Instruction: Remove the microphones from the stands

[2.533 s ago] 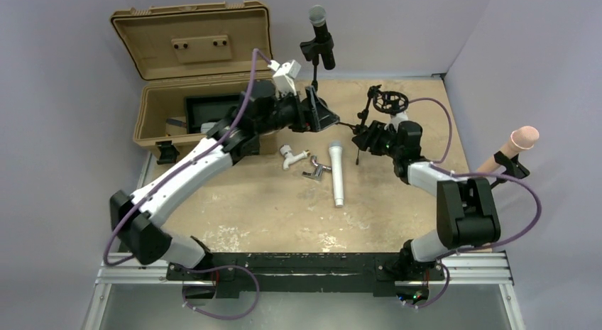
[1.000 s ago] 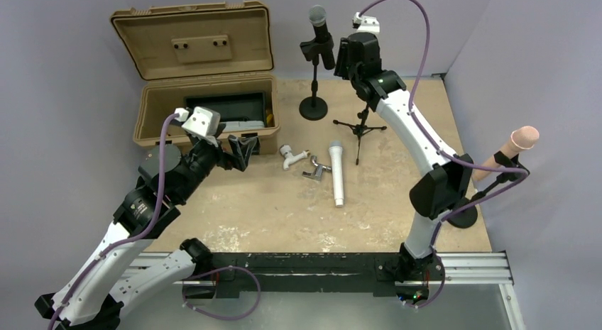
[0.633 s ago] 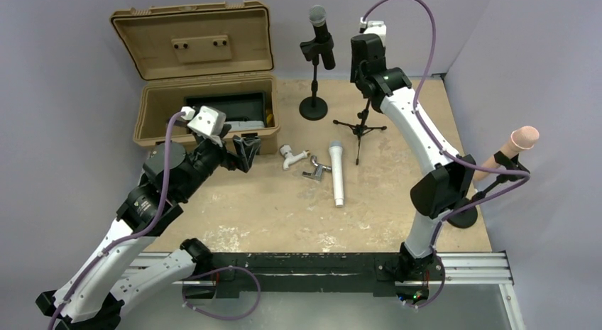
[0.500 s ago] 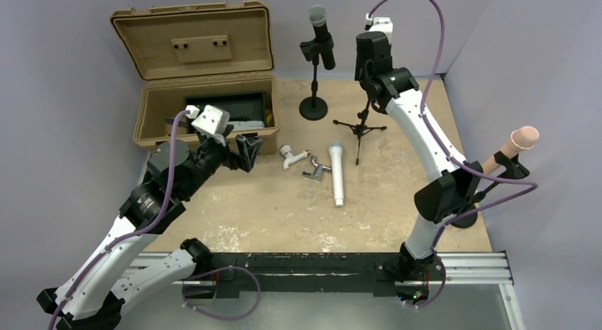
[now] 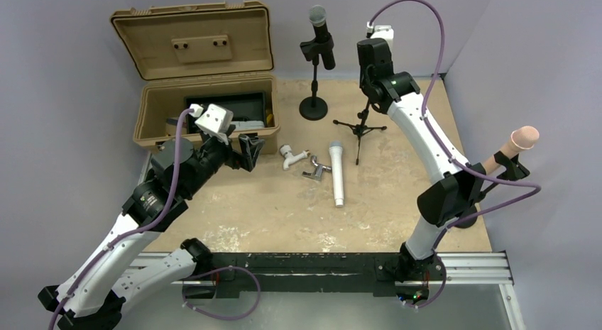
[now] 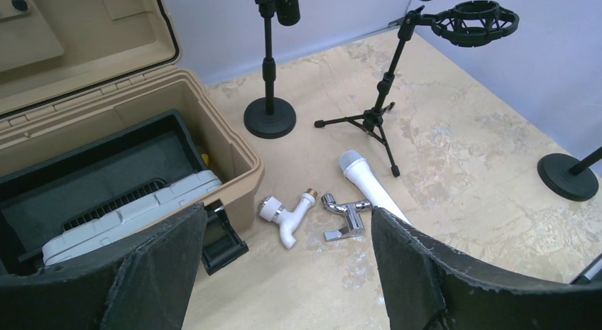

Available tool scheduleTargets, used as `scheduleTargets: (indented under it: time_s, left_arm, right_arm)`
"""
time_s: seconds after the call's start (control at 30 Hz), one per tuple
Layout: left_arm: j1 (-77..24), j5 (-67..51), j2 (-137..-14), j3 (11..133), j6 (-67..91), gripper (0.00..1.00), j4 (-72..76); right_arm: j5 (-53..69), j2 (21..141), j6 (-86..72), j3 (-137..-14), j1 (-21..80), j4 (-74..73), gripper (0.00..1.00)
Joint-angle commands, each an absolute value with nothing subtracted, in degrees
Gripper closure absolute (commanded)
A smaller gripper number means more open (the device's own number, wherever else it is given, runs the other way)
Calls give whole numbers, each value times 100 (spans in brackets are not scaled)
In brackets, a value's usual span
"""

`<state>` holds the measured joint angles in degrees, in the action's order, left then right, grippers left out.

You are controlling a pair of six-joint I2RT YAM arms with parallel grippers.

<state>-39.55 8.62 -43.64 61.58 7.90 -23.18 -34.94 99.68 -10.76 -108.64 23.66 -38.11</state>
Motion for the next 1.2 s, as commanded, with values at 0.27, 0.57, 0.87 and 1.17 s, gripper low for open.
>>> scheduleTargets:
  time_s: [0.27,0.57,0.87,1.17]
  left_arm:
    - [-3987,870,-4359,6181,800,17,-2094]
    - [-3986,870,-4376,6188,791,17,-2101]
    - [-3981,826,-4411,6188,817,17,-2105]
    - [-3985,796,-4412,6198,850,17,-2109]
  right_arm:
    - [-3522,9969,-1105,-10582,2329,-3738,78]
    - [-3321,9994,-1206,-10148,2320,-3601,82]
    - [-3062,9949,-1329,-9403,2315,-3167,83]
    - [-1892,9251,-1282,-9235,2420,-2451,75]
